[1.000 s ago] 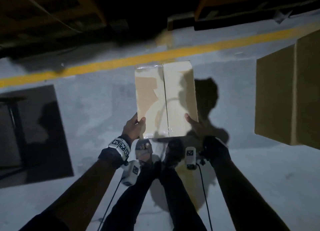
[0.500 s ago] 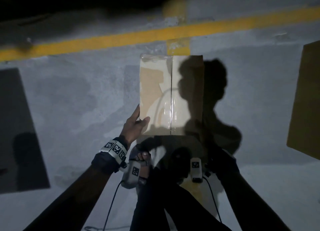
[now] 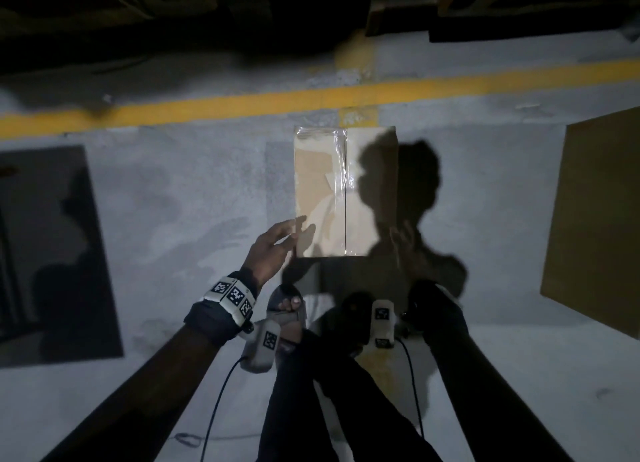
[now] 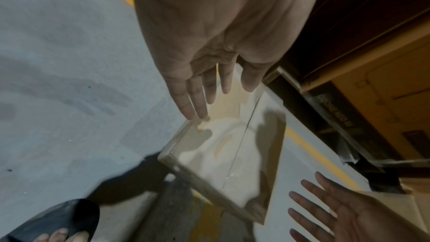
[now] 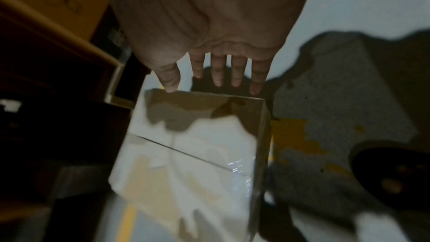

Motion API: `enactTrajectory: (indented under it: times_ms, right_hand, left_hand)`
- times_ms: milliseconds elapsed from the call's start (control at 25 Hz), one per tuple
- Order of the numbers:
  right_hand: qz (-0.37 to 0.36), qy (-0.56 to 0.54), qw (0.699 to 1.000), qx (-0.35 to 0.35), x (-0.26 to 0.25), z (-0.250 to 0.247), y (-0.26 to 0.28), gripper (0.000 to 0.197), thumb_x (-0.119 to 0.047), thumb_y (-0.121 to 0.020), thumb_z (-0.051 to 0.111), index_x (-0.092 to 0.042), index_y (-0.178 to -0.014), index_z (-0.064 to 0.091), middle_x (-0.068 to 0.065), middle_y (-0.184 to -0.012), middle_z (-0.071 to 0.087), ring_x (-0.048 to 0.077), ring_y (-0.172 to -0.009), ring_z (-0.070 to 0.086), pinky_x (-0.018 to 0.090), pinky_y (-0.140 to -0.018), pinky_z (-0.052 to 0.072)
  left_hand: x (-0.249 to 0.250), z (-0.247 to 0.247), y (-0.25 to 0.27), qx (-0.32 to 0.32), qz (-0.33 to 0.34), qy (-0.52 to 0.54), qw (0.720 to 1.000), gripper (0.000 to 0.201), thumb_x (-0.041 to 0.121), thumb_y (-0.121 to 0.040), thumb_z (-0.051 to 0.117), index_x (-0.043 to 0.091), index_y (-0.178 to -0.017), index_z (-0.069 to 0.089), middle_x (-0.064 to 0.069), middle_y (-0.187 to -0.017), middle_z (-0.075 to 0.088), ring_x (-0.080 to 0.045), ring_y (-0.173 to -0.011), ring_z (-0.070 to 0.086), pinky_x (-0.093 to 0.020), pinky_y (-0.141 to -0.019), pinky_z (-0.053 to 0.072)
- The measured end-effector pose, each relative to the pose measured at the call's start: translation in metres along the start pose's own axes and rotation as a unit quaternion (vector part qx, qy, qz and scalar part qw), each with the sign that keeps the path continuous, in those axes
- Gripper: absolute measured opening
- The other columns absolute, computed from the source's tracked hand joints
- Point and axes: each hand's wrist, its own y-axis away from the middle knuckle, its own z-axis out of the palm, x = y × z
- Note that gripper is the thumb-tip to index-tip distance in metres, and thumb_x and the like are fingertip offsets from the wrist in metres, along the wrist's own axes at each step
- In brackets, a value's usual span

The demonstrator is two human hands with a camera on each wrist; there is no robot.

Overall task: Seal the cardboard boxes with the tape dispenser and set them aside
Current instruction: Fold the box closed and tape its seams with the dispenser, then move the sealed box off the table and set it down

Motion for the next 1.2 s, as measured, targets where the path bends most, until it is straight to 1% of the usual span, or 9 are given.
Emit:
enactTrajectory:
  times_ms: [120,160,240,320,440,560,760,880,1200]
  right_hand:
    - [-0.014,-0.01,1.0,-0.006,-0.067,0.0,0.085,0.041,-0.003,-0.106,0.045,0.009,-0.145,0.042,0.022,-0.151,0.045,0.034,-0.139,0.045,0.0,-0.087,0.038]
    - [-0.015,0.004,1.0,-0.016,-0.089,0.001,0.115,0.04,-0.003,-0.105,0.048,0.01,-0.143,0.047,0.024,-0.149,0.048,0.034,-0.135,0.049,-0.003,-0.075,0.036]
    - [-0.003,0.02,0.998,-0.055,-0.127,0.003,0.174,0.035,-0.004,-0.106,0.047,0.004,-0.139,0.054,0.019,-0.138,0.056,0.022,-0.108,0.062,0.006,-0.067,0.043]
    - [-0.003,0.025,0.995,-0.095,-0.174,0.002,0.239,0.026,-0.006,-0.108,0.044,-0.014,-0.125,0.062,0.009,-0.127,0.054,0.01,-0.087,0.064,0.02,-0.066,0.049]
    - [-0.032,0.051,0.987,-0.15,-0.232,0.002,0.335,0.036,-0.017,-0.103,0.059,-0.014,-0.138,0.053,0.008,-0.13,0.055,0.024,-0.106,0.06,0.029,-0.072,0.049]
    - [-0.047,0.021,0.98,-0.193,-0.269,0.011,0.428,0.044,-0.026,-0.095,0.069,-0.024,-0.136,0.052,0.006,-0.129,0.063,0.024,-0.103,0.065,0.031,-0.079,0.05]
    - [-0.106,0.057,0.96,-0.253,-0.277,0.039,0.537,0.028,-0.034,-0.103,0.058,-0.025,-0.13,0.06,0.001,-0.124,0.072,0.02,-0.109,0.071,0.035,-0.093,0.054]
    - [-0.128,0.113,0.937,-0.304,-0.263,0.061,0.589,0.026,-0.037,-0.102,0.059,-0.026,-0.125,0.064,-0.002,-0.116,0.076,0.018,-0.104,0.072,0.031,-0.088,0.053]
    - [-0.165,0.189,0.906,-0.341,-0.193,0.198,0.709,0.026,-0.036,-0.1,0.061,-0.022,-0.12,0.068,0.001,-0.111,0.077,0.017,-0.092,0.07,0.031,-0.085,0.05]
  left_hand:
    - [0.043,-0.028,0.074,0.041,-0.007,0.051,0.998,0.022,0.023,-0.104,0.058,0.025,-0.125,0.066,-0.005,-0.134,0.065,-0.026,-0.116,0.066,-0.044,-0.104,0.049]
    - [0.061,-0.039,0.102,0.054,-0.011,0.077,0.996,0.022,0.02,-0.104,0.058,0.02,-0.125,0.067,-0.006,-0.132,0.067,-0.027,-0.115,0.067,-0.044,-0.103,0.049]
    - [0.093,-0.056,0.159,0.074,-0.007,0.135,0.988,0.024,0.012,-0.105,0.052,0.016,-0.123,0.067,-0.006,-0.129,0.069,-0.029,-0.113,0.068,-0.043,-0.102,0.048]
    - [0.129,-0.072,0.222,0.09,0.012,0.188,0.978,0.026,0.008,-0.105,0.048,0.017,-0.12,0.067,-0.006,-0.126,0.072,-0.029,-0.111,0.069,-0.042,-0.102,0.049]
    - [0.181,-0.086,0.327,0.095,0.057,0.243,0.964,0.025,0.014,-0.102,0.056,0.014,-0.124,0.067,-0.007,-0.121,0.074,-0.03,-0.11,0.07,-0.039,-0.098,0.049]
    - [0.202,-0.102,0.423,0.1,0.095,0.29,0.947,0.027,0.02,-0.101,0.056,0.013,-0.125,0.067,-0.007,-0.119,0.075,-0.03,-0.111,0.071,-0.039,-0.099,0.049]
    - [0.174,-0.135,0.537,0.131,0.131,0.314,0.931,0.028,0.027,-0.102,0.057,0.013,-0.124,0.068,-0.007,-0.115,0.076,-0.026,-0.103,0.071,-0.035,-0.091,0.05]
    - [0.134,-0.166,0.579,0.177,0.152,0.296,0.926,0.025,0.029,-0.1,0.062,0.013,-0.118,0.07,-0.006,-0.108,0.078,-0.022,-0.091,0.071,-0.031,-0.082,0.05]
    - [0.018,-0.325,0.655,0.241,0.196,0.271,0.911,0.019,0.025,-0.099,0.066,0.011,-0.111,0.072,-0.004,-0.1,0.078,-0.017,-0.082,0.069,-0.021,-0.063,0.045]
